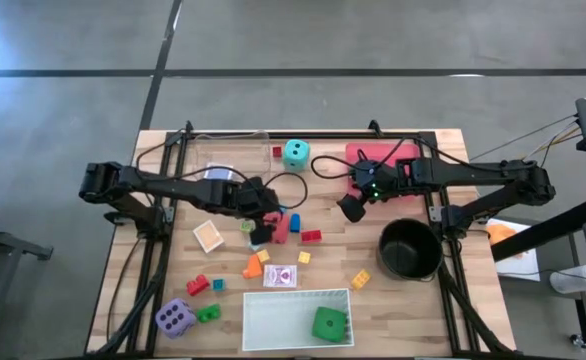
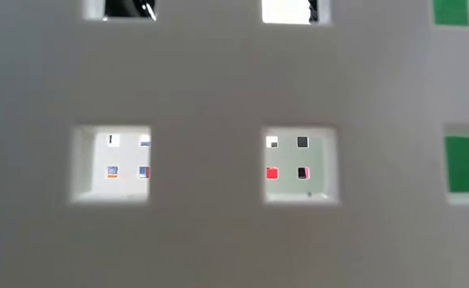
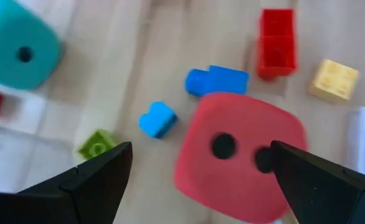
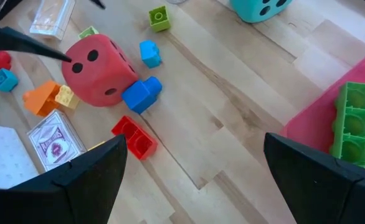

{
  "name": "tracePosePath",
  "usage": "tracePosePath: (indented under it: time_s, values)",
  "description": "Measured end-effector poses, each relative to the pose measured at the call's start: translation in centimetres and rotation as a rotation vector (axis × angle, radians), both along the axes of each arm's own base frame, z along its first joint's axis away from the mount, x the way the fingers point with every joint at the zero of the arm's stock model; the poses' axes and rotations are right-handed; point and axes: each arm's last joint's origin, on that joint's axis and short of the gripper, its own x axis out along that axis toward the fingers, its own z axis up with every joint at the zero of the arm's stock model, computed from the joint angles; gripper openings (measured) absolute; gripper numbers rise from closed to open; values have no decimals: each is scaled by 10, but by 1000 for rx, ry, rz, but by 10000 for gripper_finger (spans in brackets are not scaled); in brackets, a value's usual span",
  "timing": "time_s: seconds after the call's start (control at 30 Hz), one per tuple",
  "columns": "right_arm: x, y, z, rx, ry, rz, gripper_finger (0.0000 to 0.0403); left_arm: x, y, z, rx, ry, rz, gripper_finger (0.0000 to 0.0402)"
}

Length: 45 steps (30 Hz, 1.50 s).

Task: Pick & Place Toys
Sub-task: Put the red dice into the white bin

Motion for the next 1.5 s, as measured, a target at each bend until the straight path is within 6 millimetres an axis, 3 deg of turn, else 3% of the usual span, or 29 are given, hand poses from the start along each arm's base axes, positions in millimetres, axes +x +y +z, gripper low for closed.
tracePosePath:
  time_s: [0.37,0.53,0.87,1.17,1.3,1.5]
  values:
    - [0,0,0,1,-3,0,369,0,-39,1,138,-3,-218,375]
    - [0,0,0,9,-6,-11,369,2,-40,-3,141,0,-226,375]
    - [2,2,1,12,-23,-8,369,15,-47,-44,247,147,-286,375]
    - [2,4,1,10,-25,5,369,18,-46,-50,335,149,-308,371]
    - [2,4,1,9,-24,7,369,17,-45,-52,350,151,-330,338]
    - [2,4,1,0,-21,18,369,15,-45,-56,352,158,-333,229]
